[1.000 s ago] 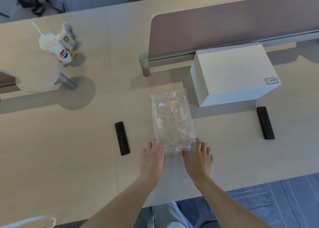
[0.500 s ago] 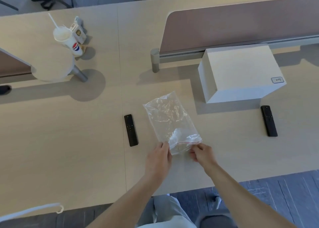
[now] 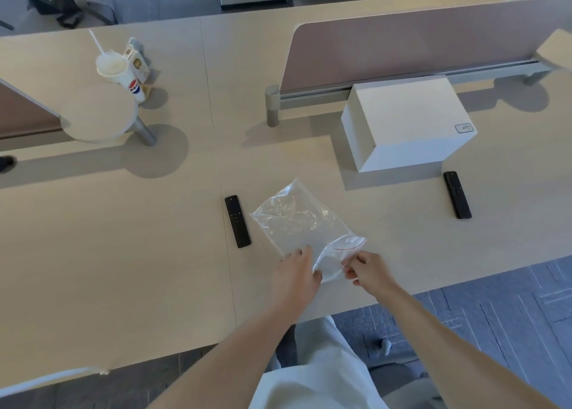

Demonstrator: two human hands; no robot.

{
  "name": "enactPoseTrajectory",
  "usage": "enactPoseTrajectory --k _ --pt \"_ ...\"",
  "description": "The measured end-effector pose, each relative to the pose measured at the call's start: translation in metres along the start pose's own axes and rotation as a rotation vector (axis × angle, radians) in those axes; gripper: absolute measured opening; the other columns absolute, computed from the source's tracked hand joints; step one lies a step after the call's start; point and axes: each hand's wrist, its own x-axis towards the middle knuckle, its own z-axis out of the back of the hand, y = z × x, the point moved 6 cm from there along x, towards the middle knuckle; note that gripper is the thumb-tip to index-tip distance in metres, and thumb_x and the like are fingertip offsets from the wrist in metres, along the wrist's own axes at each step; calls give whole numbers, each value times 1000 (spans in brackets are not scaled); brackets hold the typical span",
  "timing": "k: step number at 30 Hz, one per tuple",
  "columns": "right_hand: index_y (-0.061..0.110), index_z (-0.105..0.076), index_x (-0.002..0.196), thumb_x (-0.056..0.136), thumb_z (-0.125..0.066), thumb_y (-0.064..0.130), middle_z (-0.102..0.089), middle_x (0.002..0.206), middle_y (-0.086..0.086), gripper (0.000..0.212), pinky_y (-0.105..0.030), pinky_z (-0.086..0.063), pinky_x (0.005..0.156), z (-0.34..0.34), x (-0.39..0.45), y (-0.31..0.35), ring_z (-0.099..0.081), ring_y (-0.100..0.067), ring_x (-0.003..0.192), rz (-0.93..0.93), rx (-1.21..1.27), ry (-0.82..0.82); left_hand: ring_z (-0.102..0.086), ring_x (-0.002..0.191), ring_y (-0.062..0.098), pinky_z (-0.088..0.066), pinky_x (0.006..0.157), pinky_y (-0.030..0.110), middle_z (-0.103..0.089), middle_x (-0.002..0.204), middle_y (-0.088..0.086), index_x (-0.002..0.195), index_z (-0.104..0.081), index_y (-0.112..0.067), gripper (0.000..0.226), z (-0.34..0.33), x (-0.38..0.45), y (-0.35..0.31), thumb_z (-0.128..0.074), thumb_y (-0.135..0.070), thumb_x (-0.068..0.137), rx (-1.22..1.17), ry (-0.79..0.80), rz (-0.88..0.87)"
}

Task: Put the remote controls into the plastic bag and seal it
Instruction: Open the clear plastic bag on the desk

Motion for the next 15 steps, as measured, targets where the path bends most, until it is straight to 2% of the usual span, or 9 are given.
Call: enactPoseTrajectory --k 3,7,9,11,13,15 --pt "8 -75 85 95 -52 10 -74 76 -6 26 -31 -53 64 10 10 7 -71 -17 70 26 -125 65 -60 83 26 -42 70 33 -62 90 5 94 -53 -15 11 -5 9 -12 -52 -25 98 -40 61 -6" --pt "2 -75 85 95 -52 10 -72 74 -6 27 -28 -51 62 36 35 22 -67 -16 67 73 -282 189 -51 71 25 -37 62 33 -56 73 5 76 -53 -12 26 -15 22 -40 -47 -23 99 -73 234 111" --pt "-4 -74 87 96 -54 11 -71 72 -6 26 -29 -51 62 49 49 31 -64 -16 65 95 -338 246 -57 66 28 -47 61 34 -66 70 10 71 -62 -6 34 -25 27 -53 -49 -24 97 -191 307 199" --pt "-7 -74 87 94 -57 11 -68 69 -6 25 -26 -49 59 59 64 44 -61 -13 61 128 -365 283 -71 68 30 -61 75 35 -78 74 12 70 -73 -1 41 -34 33 -63 -50 -24 95 -372 311 297" --pt "-4 -76 83 91 -60 7 -67 63 -1 21 -17 -46 52 65 77 58 -58 -4 51 155 -371 303 -76 71 30 -64 81 36 -80 72 12 67 -76 0 42 -39 39 -68 -52 -23 93 -520 265 398" --pt "5 -77 75 89 -62 4 -65 57 6 21 -13 -42 48 63 89 70 -54 3 43 179 -384 344 -77 66 29 -65 80 38 -80 69 12 66 -78 0 41 -40 44 -71 -54 -22 91 -630 200 482"
